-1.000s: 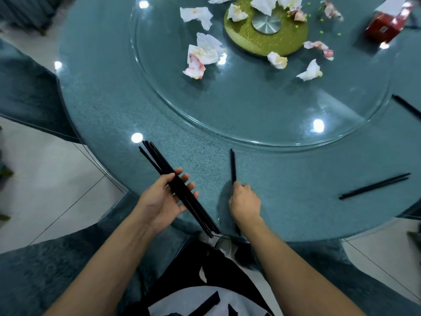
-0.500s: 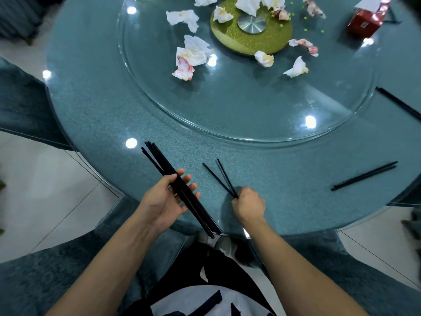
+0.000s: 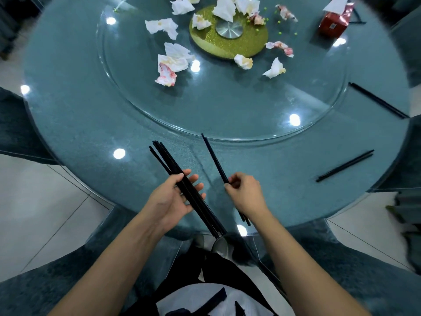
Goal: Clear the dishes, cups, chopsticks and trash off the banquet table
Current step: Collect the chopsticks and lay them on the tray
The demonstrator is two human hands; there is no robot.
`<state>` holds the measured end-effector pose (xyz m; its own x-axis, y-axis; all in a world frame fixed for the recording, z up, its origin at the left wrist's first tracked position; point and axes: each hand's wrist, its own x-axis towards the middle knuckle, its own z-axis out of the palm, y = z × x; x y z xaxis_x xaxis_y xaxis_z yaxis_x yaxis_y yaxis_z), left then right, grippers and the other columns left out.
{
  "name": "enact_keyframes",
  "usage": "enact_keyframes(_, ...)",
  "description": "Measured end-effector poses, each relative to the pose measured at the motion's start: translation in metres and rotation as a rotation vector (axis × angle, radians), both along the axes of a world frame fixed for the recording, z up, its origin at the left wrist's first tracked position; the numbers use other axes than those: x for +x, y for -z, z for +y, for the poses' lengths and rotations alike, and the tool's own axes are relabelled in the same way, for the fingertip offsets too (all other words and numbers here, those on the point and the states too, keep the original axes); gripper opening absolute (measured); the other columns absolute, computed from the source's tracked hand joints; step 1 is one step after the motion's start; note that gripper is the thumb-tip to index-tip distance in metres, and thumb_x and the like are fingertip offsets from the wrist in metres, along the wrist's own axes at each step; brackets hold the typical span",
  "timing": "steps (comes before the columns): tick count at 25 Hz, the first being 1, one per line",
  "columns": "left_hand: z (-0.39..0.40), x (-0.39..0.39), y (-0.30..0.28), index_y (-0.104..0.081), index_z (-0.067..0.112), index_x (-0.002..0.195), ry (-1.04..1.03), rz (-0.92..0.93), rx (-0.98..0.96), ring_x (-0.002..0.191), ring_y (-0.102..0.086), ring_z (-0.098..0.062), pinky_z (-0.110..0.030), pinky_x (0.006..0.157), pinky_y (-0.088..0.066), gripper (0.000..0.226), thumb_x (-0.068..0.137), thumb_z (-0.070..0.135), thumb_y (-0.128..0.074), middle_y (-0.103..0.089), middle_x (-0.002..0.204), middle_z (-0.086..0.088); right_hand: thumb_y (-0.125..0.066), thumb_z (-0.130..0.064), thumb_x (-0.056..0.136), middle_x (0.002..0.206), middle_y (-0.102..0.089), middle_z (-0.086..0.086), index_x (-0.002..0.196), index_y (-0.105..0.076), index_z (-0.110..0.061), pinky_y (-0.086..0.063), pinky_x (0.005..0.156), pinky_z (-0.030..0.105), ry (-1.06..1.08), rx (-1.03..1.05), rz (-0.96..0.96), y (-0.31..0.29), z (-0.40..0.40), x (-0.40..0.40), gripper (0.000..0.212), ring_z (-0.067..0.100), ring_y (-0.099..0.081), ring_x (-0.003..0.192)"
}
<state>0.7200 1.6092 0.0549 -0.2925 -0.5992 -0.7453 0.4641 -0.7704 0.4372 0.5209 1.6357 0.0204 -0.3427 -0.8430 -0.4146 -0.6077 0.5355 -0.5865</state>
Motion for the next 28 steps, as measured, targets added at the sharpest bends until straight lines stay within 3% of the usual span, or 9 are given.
enact_keyframes(3,-0.003,-0.011,-0.001,-0.066,0.014,0.113,0.034,-0.010,0.000,0.085,-0.076,-0.023,-0.043,0.072,-0.062,0.021,0.102,0.023,-0.051,-0.076,0.097,-0.005,-0.074,-0.022,0.087,0.071,-0.065,-0.011,0.085,-0.067,-0.022,-0.050,0.070,0.023,0.010,-0.105,-0.134,-0.031,-0.006,0.005,0.007,0.004,-0.061,0.069)
enact_keyframes(7,-0.006,-0.023,-0.003,-0.066,0.016,0.114,0.098,-0.008,-0.028,0.087,-0.075,-0.020,-0.043,0.077,-0.058,0.021,0.102,0.024,-0.050,-0.076,0.100,-0.004,-0.074,-0.017,0.084,0.067,-0.066,-0.010,0.078,-0.066,-0.025,-0.044,0.060,0.009,-0.071,-0.137,-0.210,-0.060,-0.005,0.014,0.012,-0.005,-0.057,0.060)
enact_keyframes(12,-0.008,-0.031,-0.008,-0.064,0.023,0.107,0.139,0.019,-0.055,0.093,-0.069,-0.017,-0.040,0.079,-0.054,0.018,0.100,0.025,-0.048,-0.073,0.105,0.001,-0.073,-0.018,0.081,0.068,-0.064,-0.009,0.082,-0.068,-0.022,-0.051,0.067,0.025,-0.151,-0.095,-0.174,-0.066,0.004,0.021,0.006,0.005,-0.058,0.063)
enact_keyframes(17,-0.008,-0.030,-0.008,-0.063,0.023,0.107,0.139,0.066,-0.056,0.089,-0.071,-0.014,-0.040,0.078,-0.055,0.017,0.100,0.026,-0.049,-0.073,0.103,0.002,-0.075,-0.028,0.080,0.069,-0.066,-0.012,0.083,-0.067,-0.026,-0.052,0.065,0.023,-0.147,-0.137,-0.080,-0.064,0.006,0.023,0.009,0.001,-0.060,0.065)
enact_keyframes(24,-0.006,-0.032,-0.005,-0.065,0.025,0.103,0.187,0.105,-0.055,0.090,-0.074,-0.016,-0.040,0.075,-0.060,0.014,0.099,0.030,-0.053,-0.075,0.101,0.000,-0.073,-0.030,0.083,0.084,-0.066,-0.013,0.098,-0.067,-0.033,-0.057,0.076,0.036,-0.105,-0.235,-0.064,-0.065,0.016,0.030,0.017,0.004,-0.062,0.073)
enact_keyframes(28,0.000,-0.038,-0.001,-0.062,0.025,0.103,0.213,0.129,-0.039,0.090,-0.075,-0.016,-0.036,0.064,-0.061,0.011,0.100,0.026,-0.052,-0.077,0.100,0.000,-0.072,-0.030,0.085,0.087,-0.061,-0.012,0.098,-0.070,-0.032,-0.054,0.080,0.034,-0.073,-0.308,-0.035,-0.067,0.026,0.030,0.013,0.003,-0.059,0.077)
